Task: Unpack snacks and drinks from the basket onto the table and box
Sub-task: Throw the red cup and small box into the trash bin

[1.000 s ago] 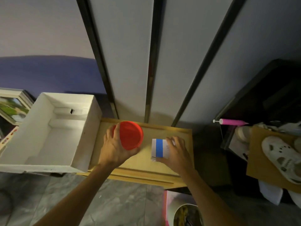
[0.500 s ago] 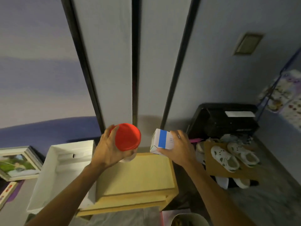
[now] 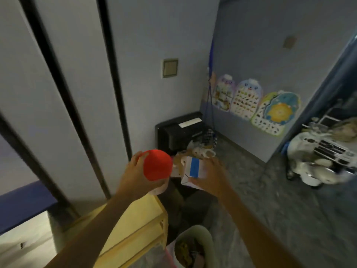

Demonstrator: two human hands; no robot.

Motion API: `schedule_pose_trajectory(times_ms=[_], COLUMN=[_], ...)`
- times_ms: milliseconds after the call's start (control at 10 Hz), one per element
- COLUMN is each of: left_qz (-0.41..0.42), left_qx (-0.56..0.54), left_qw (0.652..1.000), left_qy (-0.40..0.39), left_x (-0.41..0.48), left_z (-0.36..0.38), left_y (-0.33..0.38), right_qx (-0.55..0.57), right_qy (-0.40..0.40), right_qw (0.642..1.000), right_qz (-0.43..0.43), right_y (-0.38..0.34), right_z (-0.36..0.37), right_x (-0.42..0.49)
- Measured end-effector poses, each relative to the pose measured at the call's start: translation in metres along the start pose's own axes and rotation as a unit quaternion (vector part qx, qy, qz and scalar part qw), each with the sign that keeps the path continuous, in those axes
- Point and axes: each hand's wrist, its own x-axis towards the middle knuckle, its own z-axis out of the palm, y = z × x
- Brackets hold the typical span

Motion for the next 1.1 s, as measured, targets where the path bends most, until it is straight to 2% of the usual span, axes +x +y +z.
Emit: schedule_pose_trajectory(times_ms=[200,400,500,700,800,1000,1100], left_qz=[0.024,0.034,0.013,-0.009,-0.064,-0.071,0.004], left_qx=[-0.033,-0.037,-0.022,-0.003,-0.022,-0.038,-0.031], left_qw=[0.997,0.99,0.986,0.978,0.972,0.979,0.991], left_qy=[-0.064,-0.128,-0.162,-0.206,-0.226,-0.187,-0.127], left_x=[-0.024,-0.046,-0.054,-0.096,-0.117,-0.134,-0.135], left_z=[0.097,0.187,0.243,0.395,0.455,0.523,0.535], left_y=[0.042,0.017,-0.019,-0.153,-0.213,-0.286,-0.292], right_qx=[0.021,-0.008,0.002,0.0,0.012,0.02,0.033], right_qy=[0.01,-0.017,-0.033,-0.086,-0.091,-0.074,-0.059], right_qw=[0.99,0.978,0.97,0.944,0.932,0.925,0.924], right_qz=[0.136,0.206,0.241,0.318,0.35,0.372,0.375], right_y=[0.104,0.161,0.185,0.246,0.274,0.301,0.302], right_z=[-0.009,0.047,0.109,0.295,0.38,0.467,0.482], right_x=[-0.057,-0.106,-0.117,-0.14,-0.153,-0.156,-0.152])
